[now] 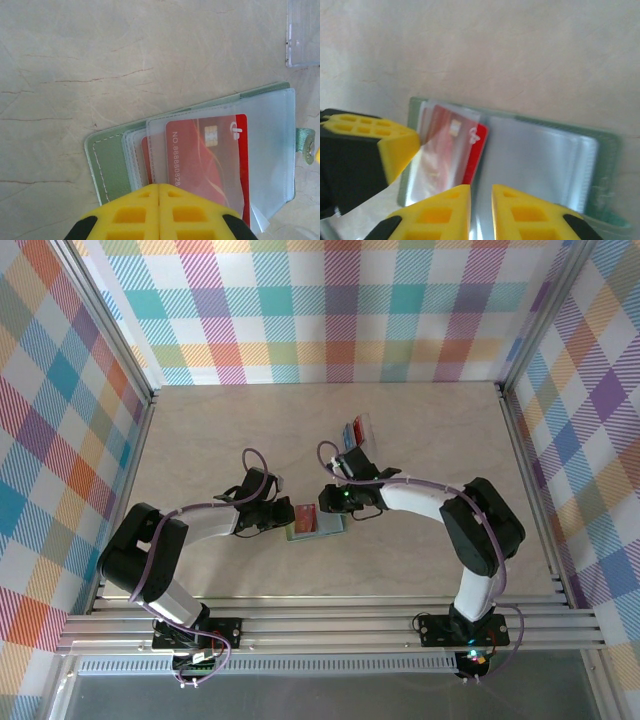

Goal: Put the credit cards into the card holder

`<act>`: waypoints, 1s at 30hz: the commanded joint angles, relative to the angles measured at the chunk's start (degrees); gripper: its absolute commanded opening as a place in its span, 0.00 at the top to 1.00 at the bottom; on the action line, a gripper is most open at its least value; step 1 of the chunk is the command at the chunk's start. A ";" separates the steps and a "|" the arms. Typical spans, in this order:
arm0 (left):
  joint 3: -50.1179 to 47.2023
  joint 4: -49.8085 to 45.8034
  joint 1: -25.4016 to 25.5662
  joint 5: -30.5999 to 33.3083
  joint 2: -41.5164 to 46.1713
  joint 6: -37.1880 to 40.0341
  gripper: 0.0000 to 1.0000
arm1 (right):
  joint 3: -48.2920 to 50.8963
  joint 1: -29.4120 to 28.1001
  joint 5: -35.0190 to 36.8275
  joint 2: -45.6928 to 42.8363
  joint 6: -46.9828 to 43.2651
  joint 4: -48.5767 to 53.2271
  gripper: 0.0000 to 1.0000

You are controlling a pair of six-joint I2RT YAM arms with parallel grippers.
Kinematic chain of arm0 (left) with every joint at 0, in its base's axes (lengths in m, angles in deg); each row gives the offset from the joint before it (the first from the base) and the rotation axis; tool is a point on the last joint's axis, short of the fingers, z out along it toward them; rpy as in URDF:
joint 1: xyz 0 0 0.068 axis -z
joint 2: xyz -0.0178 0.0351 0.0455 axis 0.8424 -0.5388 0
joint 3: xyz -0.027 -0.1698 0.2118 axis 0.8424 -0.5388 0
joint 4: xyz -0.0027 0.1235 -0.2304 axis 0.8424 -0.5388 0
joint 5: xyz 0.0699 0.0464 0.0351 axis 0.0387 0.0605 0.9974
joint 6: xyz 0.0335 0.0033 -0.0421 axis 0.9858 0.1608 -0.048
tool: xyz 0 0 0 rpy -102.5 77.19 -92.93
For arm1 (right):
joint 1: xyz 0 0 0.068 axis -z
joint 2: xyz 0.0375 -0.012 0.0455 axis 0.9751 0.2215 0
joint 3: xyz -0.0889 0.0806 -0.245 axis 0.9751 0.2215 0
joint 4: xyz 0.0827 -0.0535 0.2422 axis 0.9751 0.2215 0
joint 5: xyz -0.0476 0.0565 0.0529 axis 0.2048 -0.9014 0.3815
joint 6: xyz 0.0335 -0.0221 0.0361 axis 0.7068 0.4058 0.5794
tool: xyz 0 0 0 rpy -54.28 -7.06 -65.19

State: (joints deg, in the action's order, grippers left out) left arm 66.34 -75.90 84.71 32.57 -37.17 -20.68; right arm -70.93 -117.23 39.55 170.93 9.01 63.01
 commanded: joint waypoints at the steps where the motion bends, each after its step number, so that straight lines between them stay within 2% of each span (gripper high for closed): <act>1: -0.94 -7.54 0.72 1.34 -0.95 1.30 0.93 | -2.10 0.05 6.59 0.39 -3.55 5.78 0.77; 9: -0.92 -7.47 0.72 1.15 -0.72 1.32 0.93 | -4.83 -2.16 10.17 5.41 -5.30 6.55 0.68; 18: -0.92 -7.53 0.72 1.16 -0.40 1.40 0.93 | -5.00 -7.34 24.03 10.25 -5.09 10.04 0.66; 25: -1.10 -7.49 0.73 0.98 -0.12 1.31 0.93 | -1.47 -9.26 29.06 11.17 -1.40 10.07 0.71; 30: -1.15 -7.56 0.73 1.01 -0.01 1.32 0.93 | 1.70 -10.59 31.66 10.45 0.72 8.12 0.86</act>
State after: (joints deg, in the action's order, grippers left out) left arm 66.37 -76.06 84.73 32.57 -37.11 -20.68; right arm -73.79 -127.24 69.71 177.93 7.32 65.07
